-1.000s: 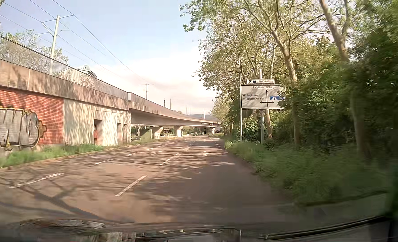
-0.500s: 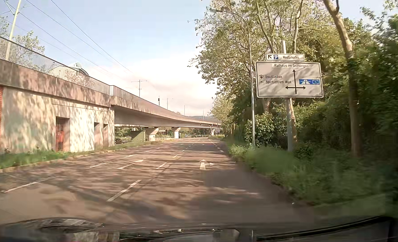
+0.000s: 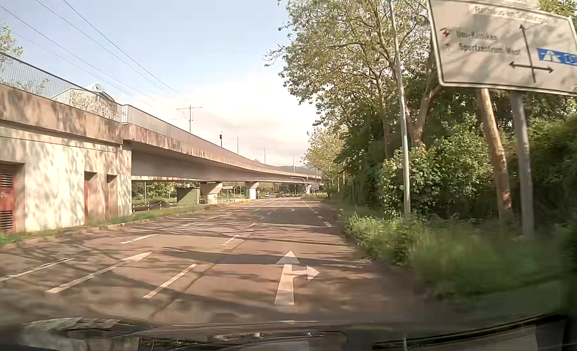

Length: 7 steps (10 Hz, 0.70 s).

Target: Follow the waypoints while adhering to traffic rules and regulations

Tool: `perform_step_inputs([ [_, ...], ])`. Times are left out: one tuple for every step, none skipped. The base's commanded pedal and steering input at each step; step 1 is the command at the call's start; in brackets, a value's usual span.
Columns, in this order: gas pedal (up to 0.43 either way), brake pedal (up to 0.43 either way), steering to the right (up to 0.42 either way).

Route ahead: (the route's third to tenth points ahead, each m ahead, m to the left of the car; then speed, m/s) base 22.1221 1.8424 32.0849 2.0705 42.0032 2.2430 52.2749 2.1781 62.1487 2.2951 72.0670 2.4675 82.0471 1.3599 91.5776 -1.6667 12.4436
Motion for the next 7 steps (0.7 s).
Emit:
perform_step_inputs([
  [0.047, 0.0, 0.004],
  [0.047, 0.0, 0.005],
  [0.047, 0.0, 0.004],
  [0.047, 0.0, 0.004],
  [0.047, 0.0, 0.004],
  [0.047, 0.0, 0.005],
  [0.047, 0.0, 0.006],
])
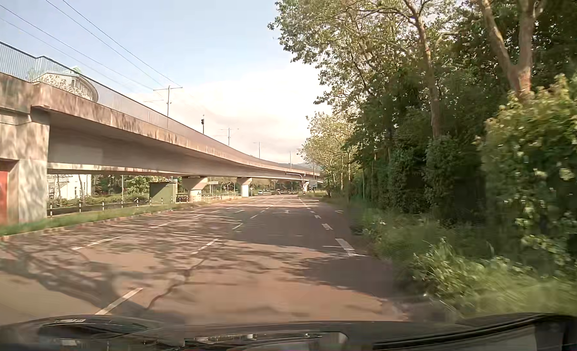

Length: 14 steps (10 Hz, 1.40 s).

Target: Follow the waypoints while adhering to traffic rules and regulations

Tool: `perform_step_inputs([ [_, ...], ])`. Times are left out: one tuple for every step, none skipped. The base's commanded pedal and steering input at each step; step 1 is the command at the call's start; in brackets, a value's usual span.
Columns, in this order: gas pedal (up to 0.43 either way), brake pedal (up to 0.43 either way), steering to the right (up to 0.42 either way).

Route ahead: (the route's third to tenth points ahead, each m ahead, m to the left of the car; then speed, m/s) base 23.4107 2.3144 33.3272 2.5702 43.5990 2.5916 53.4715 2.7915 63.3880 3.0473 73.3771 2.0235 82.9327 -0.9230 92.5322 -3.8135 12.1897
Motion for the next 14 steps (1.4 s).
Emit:
perform_step_inputs([
  [0.047, 0.0, 0.007],
  [0.047, 0.0, 0.007],
  [0.047, 0.0, 0.008],
  [0.047, 0.0, 0.008],
  [0.047, 0.0, 0.008],
  [0.047, 0.0, 0.01],
  [0.047, 0.0, 0.011],
  [0.02, 0.0, 0.013],
  [0.008, 0.0, 0.013],
  [0.008, 0.0, 0.013],
  [0.008, 0.0, 0.013],
  [0.008, 0.0, 0.012],
  [0.008, 0.0, 0.012],
  [0.008, 0.0, 0.011],
])
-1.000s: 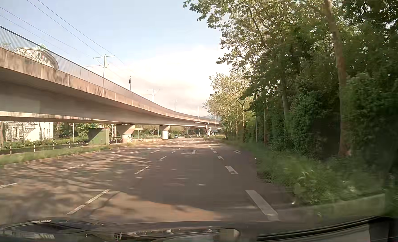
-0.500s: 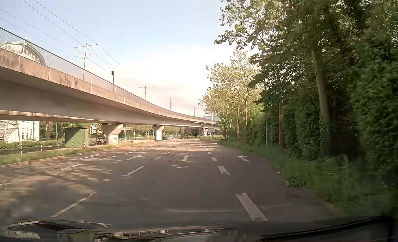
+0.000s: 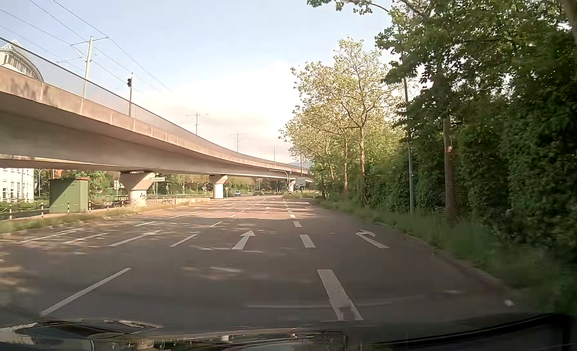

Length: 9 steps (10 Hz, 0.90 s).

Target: Follow the waypoints while adhering to traffic rules and regulations

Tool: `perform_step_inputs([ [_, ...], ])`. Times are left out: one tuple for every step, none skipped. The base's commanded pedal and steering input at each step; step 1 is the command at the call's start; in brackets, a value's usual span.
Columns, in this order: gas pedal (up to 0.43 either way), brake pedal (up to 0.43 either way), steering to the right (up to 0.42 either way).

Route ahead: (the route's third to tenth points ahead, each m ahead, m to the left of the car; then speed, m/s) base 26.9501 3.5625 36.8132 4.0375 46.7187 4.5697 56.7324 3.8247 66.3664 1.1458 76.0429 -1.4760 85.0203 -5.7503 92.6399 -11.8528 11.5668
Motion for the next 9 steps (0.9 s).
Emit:
perform_step_inputs([
  [0.0, 0.0, 0.011],
  [0.0, 0.0, 0.011],
  [0.0, 0.0, 0.011],
  [0.0, 0.0, 0.01],
  [0.0, 0.0, 0.008],
  [0.0, 0.0, 0.006],
  [0.0, 0.0, 0.003],
  [0.0, 0.0, 0.003],
  [0.0, 0.0, 0.003],
])
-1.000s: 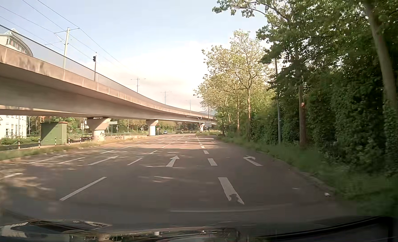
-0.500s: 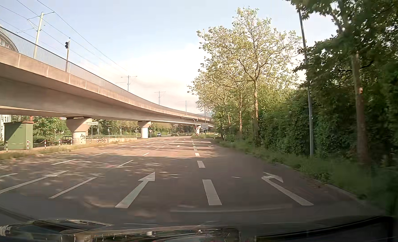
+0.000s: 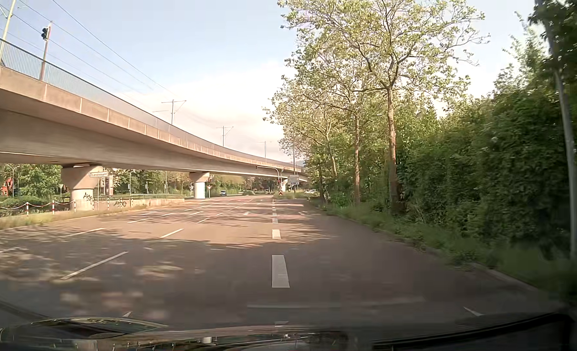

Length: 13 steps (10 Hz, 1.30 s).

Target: Follow the waypoints while adhering to traffic rules and regulations

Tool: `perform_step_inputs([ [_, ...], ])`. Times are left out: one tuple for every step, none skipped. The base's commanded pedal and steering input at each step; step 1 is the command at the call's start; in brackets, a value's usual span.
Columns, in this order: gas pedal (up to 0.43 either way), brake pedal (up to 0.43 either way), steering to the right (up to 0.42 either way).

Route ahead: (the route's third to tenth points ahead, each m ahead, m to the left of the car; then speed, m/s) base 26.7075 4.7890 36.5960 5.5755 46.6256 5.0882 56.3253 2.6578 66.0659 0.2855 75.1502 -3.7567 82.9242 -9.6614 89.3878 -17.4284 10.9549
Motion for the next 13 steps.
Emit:
perform_step_inputs([
  [0.0, 0.0, 0.003],
  [0.0, 0.0, 0.002],
  [0.0, 0.0, 0.0],
  [0.0, 0.0, 0.0],
  [0.0, 0.0, -0.002],
  [0.0, 0.0, -0.002],
  [0.0, 0.0, -0.003],
  [0.0, 0.0, -0.004],
  [0.0, 0.0, -0.005],
  [0.0, 0.0, -0.007],
  [0.0, 0.0, -0.007],
  [0.0, 0.0, -0.007],
  [0.0, 0.0, -0.007],
])
